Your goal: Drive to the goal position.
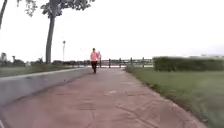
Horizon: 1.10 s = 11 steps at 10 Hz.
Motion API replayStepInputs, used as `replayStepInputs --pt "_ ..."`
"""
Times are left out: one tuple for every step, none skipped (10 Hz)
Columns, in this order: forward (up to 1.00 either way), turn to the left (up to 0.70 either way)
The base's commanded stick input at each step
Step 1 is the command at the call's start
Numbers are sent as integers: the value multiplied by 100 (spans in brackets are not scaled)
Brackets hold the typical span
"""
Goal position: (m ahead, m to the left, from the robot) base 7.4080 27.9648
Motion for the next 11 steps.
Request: replayStepInputs --pt "100 0" --pt "100 0" --pt "100 0" --pt "100 0" --pt "100 0" --pt "100 0" --pt "100 0" --pt "100 0" --pt "100 0" --pt "100 0" --pt "100 0"
